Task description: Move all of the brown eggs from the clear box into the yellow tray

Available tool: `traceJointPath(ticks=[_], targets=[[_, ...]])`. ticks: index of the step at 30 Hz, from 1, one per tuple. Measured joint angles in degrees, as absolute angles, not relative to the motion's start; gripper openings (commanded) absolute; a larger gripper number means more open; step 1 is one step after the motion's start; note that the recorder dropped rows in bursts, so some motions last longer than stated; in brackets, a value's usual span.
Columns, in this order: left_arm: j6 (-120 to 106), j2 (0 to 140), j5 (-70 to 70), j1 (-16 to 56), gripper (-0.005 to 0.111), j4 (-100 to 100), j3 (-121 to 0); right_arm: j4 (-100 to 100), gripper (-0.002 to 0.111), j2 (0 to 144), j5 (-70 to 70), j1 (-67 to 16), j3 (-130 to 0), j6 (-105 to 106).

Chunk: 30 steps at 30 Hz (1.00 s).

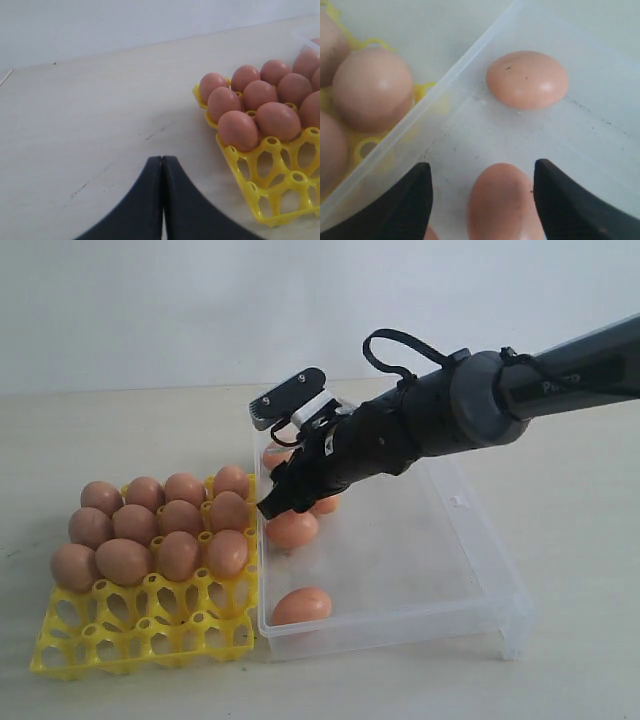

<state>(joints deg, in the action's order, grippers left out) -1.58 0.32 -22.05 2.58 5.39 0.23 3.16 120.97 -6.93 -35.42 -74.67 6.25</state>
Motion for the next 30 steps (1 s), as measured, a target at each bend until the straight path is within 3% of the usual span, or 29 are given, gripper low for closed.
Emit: traceJointPath(ticks=[10,30], targets=[[-1.6,0.3,-22.0,2.6,0.0,5.4,0.2,2.2,0.058,128.1,-30.8,-33.2,-93.2,3.1],[-1.6,0.3,-22.0,2.6,0.0,5.4,0.2,-0.5,0.058,129.1,-41.8,-33.2,-95.0,3.0]])
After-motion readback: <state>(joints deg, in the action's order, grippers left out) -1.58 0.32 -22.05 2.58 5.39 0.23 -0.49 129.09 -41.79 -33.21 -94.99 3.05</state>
